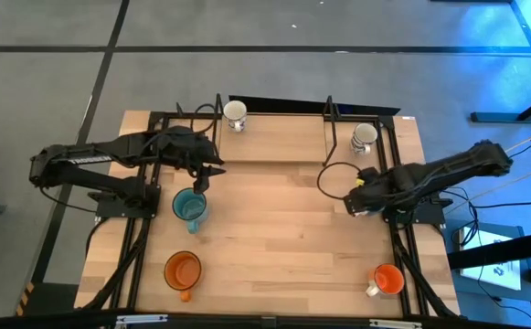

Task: Place coffee mugs
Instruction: Put the blue mug on the shelf

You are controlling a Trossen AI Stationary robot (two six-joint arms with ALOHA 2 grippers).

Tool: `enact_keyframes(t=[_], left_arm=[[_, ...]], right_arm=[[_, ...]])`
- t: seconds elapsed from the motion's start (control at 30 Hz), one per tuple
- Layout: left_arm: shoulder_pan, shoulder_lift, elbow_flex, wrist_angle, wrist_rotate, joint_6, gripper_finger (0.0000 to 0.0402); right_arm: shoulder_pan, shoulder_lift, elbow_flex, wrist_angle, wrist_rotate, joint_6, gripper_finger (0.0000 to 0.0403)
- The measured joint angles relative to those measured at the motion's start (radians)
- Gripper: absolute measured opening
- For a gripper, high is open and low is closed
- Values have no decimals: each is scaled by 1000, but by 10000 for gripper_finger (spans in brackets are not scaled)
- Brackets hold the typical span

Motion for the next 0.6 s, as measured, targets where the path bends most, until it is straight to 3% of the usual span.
enact_keyframes(t=[0.23, 0.6], left_arm=[[0, 0, 0, 21, -1, 4, 126], [1, 0, 0, 27, -12, 19, 126]], right_arm=[[-74, 69, -90, 94, -14, -63, 221], [-215, 67, -146, 182, -80, -211, 133]])
